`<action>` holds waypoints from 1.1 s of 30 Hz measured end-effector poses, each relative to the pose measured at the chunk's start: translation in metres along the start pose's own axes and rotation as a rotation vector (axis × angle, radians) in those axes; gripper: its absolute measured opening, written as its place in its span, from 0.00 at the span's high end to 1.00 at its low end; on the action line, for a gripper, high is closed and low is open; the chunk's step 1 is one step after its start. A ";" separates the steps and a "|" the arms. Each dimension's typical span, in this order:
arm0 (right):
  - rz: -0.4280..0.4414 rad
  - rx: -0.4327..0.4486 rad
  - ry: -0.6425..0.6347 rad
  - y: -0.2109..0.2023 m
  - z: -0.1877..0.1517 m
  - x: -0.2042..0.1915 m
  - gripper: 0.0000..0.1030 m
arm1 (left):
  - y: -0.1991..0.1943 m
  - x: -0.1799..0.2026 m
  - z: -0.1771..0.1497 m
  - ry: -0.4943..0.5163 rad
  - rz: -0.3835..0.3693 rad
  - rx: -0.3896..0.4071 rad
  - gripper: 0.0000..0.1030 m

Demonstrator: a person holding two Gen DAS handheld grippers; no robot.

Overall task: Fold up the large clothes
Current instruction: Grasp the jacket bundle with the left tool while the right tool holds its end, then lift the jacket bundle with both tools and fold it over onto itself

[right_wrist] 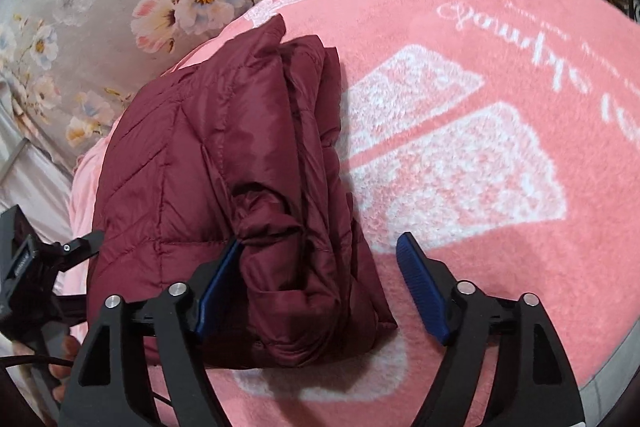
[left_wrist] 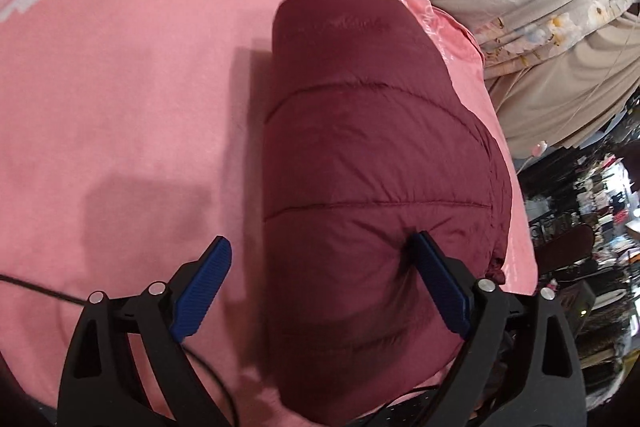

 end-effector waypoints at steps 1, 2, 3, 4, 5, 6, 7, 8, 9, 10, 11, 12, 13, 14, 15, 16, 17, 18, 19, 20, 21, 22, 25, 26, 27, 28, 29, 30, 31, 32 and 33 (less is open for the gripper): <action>-0.001 0.003 -0.008 0.001 0.000 -0.001 0.23 | 0.006 0.000 0.002 0.003 -0.024 -0.005 0.09; -0.011 0.005 -0.023 0.003 0.001 -0.004 0.22 | 0.010 0.000 0.004 0.006 -0.034 -0.015 0.08; -0.022 0.005 -0.032 0.004 0.001 -0.007 0.22 | 0.016 0.000 0.005 0.009 -0.053 -0.028 0.07; -0.026 0.004 -0.035 0.005 0.001 -0.009 0.24 | 0.023 0.000 0.006 0.008 -0.086 -0.043 0.07; -0.021 0.000 -0.039 0.006 0.002 -0.011 0.31 | 0.028 -0.001 0.007 -0.002 -0.113 -0.055 0.06; 0.014 -0.012 -0.047 0.008 0.003 -0.015 0.49 | 0.031 -0.002 0.008 -0.005 -0.129 -0.051 0.05; 0.041 -0.024 -0.044 0.008 0.005 -0.018 0.54 | 0.030 -0.001 0.011 0.003 -0.138 -0.044 0.10; 0.050 -0.029 -0.048 0.008 0.006 -0.023 0.67 | 0.029 0.003 0.012 0.028 -0.162 -0.039 0.16; 0.051 -0.029 -0.065 0.005 0.007 -0.028 0.77 | 0.026 0.006 0.012 0.040 -0.165 -0.035 0.25; 0.039 -0.016 -0.092 -0.001 0.010 -0.039 0.80 | 0.021 0.011 0.014 0.061 -0.160 -0.021 0.37; 0.035 -0.002 -0.115 -0.007 0.012 -0.049 0.84 | 0.014 0.016 0.015 0.089 -0.162 -0.006 0.44; 0.039 0.013 -0.132 -0.013 0.014 -0.057 0.85 | 0.008 0.022 0.018 0.115 -0.163 0.009 0.55; 0.050 0.048 -0.159 -0.025 0.017 -0.073 0.85 | -0.004 0.030 0.021 0.152 -0.166 0.034 0.62; 0.053 0.077 -0.182 -0.034 0.020 -0.085 0.86 | -0.017 0.038 0.024 0.186 -0.166 0.063 0.63; 0.055 0.116 -0.210 -0.046 0.023 -0.099 0.86 | -0.032 0.045 0.028 0.218 -0.161 0.096 0.66; 0.057 0.147 -0.232 -0.056 0.026 -0.110 0.86 | -0.047 0.052 0.032 0.250 -0.160 0.131 0.67; 0.058 0.195 -0.266 -0.069 0.029 -0.126 0.86 | -0.063 0.058 0.036 0.275 -0.160 0.164 0.67; 0.058 0.232 -0.292 -0.078 0.031 -0.138 0.86 | -0.075 0.062 0.041 0.291 -0.165 0.190 0.67; 0.061 0.283 -0.325 -0.091 0.034 -0.154 0.86 | -0.097 0.067 0.046 0.315 -0.174 0.235 0.67; 0.068 0.334 -0.359 -0.104 0.037 -0.172 0.87 | -0.115 0.070 0.049 0.334 -0.182 0.274 0.67; 0.077 0.381 -0.392 -0.116 0.041 -0.188 0.87 | -0.137 0.073 0.052 0.357 -0.192 0.322 0.67; 0.084 0.414 -0.416 -0.124 0.044 -0.200 0.87 | -0.152 0.074 0.055 0.374 -0.198 0.357 0.67; 0.111 0.514 -0.501 -0.146 0.055 -0.244 0.86 | -0.212 0.076 0.063 0.429 -0.203 0.495 0.67; 0.121 0.550 -0.538 -0.153 0.058 -0.262 0.86 | -0.229 0.076 0.065 0.445 -0.197 0.538 0.67; 0.123 0.579 -0.570 -0.157 0.060 -0.276 0.86 | -0.251 0.075 0.067 0.460 -0.187 0.590 0.66; 0.121 0.596 -0.594 -0.158 0.061 -0.287 0.86 | -0.266 0.072 0.069 0.466 -0.180 0.628 0.66; 0.120 0.611 -0.623 -0.155 0.063 -0.301 0.86 | -0.278 0.068 0.069 0.470 -0.175 0.654 0.66; 0.122 0.613 -0.637 -0.151 0.067 -0.309 0.86 | -0.293 0.064 0.071 0.474 -0.158 0.694 0.65; 0.128 0.605 -0.654 -0.141 0.070 -0.322 0.86 | -0.303 0.059 0.072 0.475 -0.140 0.720 0.65; 0.135 0.592 -0.662 -0.134 0.071 -0.328 0.86 | -0.310 0.053 0.074 0.476 -0.121 0.737 0.64; 0.136 0.577 -0.670 -0.123 0.072 -0.335 0.86 | -0.315 0.045 0.076 0.470 -0.095 0.749 0.64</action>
Point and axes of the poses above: each gripper's, at about its wrist camera, not at the fingertips, and y roughly the way its jaws point, x to its right, z to its top, the point moved 2 cm from there along y, roughly the way its jaws point, and after that the axes turned 9 degrees about -x, right-handed, at the moved point
